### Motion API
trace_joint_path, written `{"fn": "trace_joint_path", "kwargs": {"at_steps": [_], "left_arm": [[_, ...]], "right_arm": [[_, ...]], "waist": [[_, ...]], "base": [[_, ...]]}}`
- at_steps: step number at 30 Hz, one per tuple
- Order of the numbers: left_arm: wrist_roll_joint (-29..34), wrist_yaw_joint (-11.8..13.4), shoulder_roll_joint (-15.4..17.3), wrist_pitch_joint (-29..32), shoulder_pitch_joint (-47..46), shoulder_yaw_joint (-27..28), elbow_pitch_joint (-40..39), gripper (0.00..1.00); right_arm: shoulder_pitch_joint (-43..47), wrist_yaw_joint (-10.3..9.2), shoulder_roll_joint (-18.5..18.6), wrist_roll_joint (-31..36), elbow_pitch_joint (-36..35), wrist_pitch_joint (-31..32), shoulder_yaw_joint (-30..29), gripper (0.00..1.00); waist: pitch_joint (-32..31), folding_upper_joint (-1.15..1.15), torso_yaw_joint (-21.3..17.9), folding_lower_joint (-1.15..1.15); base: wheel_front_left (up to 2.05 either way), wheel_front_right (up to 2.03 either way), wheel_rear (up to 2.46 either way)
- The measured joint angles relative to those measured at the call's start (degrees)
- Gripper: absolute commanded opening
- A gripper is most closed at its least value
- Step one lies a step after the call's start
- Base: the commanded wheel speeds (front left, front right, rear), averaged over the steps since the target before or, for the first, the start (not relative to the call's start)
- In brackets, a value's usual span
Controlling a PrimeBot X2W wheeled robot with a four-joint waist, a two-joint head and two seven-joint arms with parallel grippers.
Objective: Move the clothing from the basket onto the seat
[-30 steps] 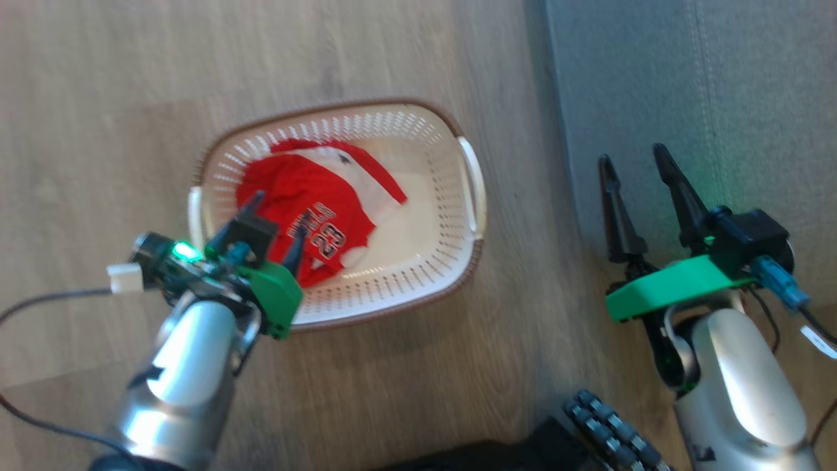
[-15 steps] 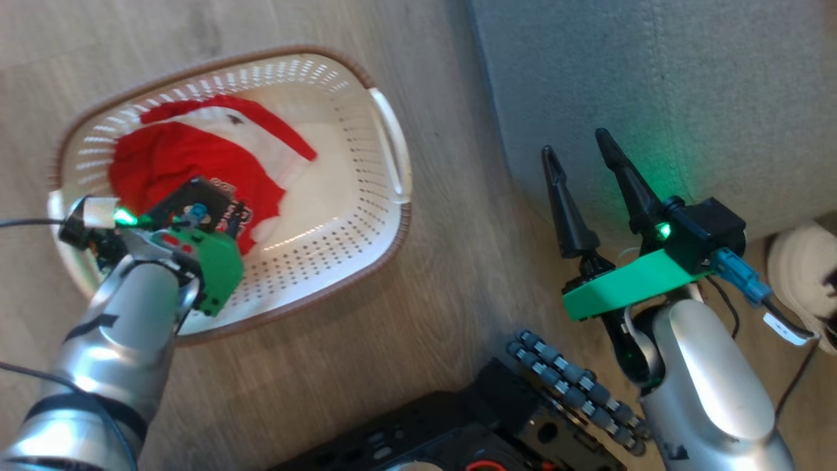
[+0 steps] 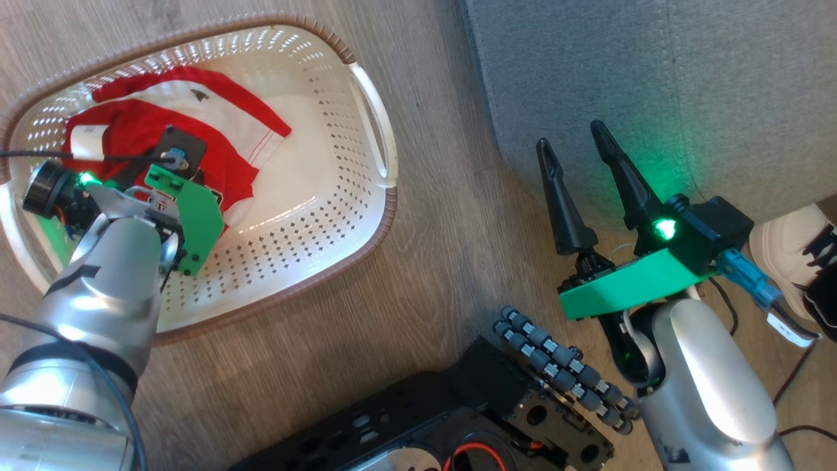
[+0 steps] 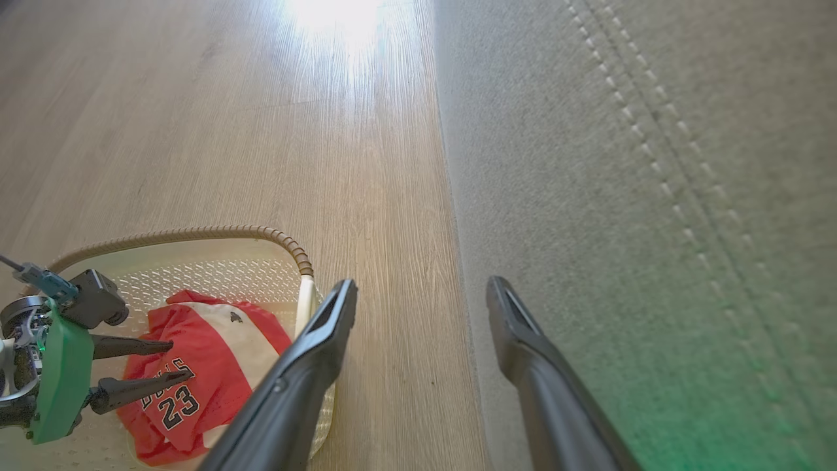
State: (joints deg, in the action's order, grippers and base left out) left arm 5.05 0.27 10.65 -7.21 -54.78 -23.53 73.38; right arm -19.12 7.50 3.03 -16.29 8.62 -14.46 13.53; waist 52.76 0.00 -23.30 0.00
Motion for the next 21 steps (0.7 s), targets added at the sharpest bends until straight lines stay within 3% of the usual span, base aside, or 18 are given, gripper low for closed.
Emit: {"fn": "trace_joint_path", "kwargs": {"at_steps": [12, 21], "left_arm": [[-0.91, 0.34, 0.21, 6.64, -3.14, -0.66, 0.77, 1.00], [-2.13, -3.70, 0.45, 8.23, -4.30, -0.99, 0.81, 1.00]], "right_arm": [[1.73, 0.00, -0.03, -2.37, -3.15, 0.00, -0.35, 1.00], [2.36, 0.00, -0.04, -1.85, -5.50, 0.00, -0.63, 1.00]], "waist": [[2.07, 0.00, 0.16, 0.00], [3.62, 0.00, 1.60, 0.00]], "base": [[0.00, 0.00, 0.00], [0.00, 0.00, 0.00]]}}
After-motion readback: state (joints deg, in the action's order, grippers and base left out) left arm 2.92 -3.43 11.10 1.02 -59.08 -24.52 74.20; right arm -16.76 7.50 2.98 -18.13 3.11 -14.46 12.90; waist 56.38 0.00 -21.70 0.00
